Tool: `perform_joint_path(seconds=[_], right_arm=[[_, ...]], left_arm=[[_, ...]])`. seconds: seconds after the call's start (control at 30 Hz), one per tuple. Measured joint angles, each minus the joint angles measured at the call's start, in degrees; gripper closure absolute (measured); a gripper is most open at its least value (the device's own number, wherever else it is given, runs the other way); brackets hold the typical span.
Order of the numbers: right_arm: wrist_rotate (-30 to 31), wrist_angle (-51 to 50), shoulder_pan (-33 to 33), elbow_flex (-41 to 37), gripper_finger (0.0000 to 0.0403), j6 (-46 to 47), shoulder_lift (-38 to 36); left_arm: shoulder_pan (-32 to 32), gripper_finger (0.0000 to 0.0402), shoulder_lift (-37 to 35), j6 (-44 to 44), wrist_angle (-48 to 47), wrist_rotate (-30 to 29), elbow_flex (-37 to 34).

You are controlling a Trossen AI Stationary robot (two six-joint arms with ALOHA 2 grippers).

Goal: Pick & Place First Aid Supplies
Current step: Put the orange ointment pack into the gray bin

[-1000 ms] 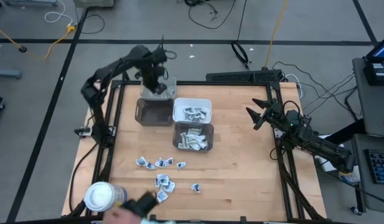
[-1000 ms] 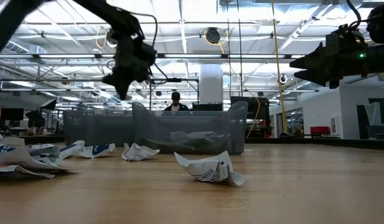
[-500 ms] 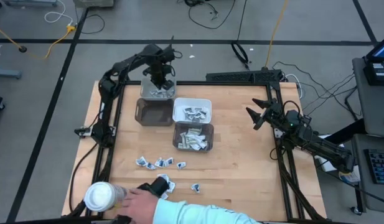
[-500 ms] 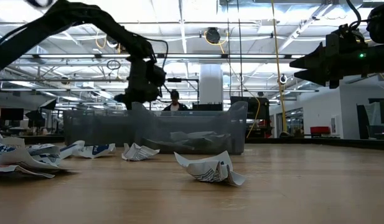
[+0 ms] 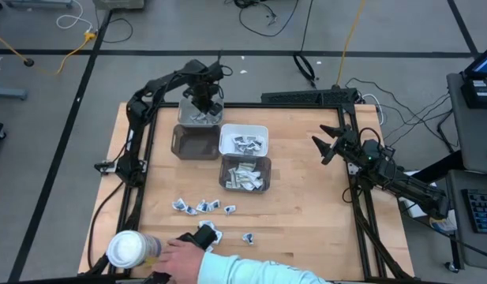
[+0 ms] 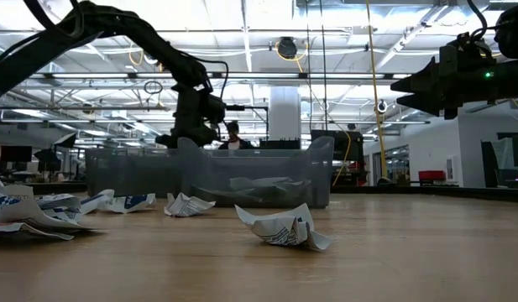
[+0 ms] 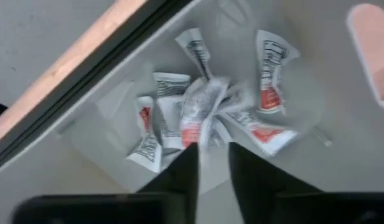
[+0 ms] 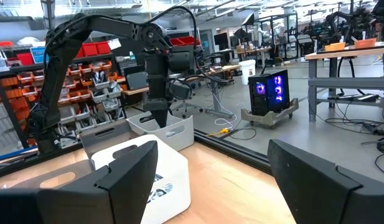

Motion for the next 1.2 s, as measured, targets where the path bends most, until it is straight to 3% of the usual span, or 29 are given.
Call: perform_joint_path(seconds=[0.27,0.47,0.87,1.2], right_arm=[[0.0,0.0,0.0,0.0,0.0105,0.0,0.0],[0.0,0.0,0.0,0.0,0.0105,0.0,0.0],[0.0,0.0,0.0,0.0,0.0105,0.0,0.0],[0.0,0.0,0.0,0.0,0.0105,0.0,0.0]], left_arm=[[0.1,0.0159,-0.4,-1.2,-0.4,1.7,-0.1],[0.0,0.0091,-4.4,-1.3,-2.0,3.4,-0.1],[-4.8,0.0066,-14.6,1.9,-11.6,3.4,-1.6],[-16.8,0.0066,-29.4,-8.4,-4.2,3.6,-23.3]])
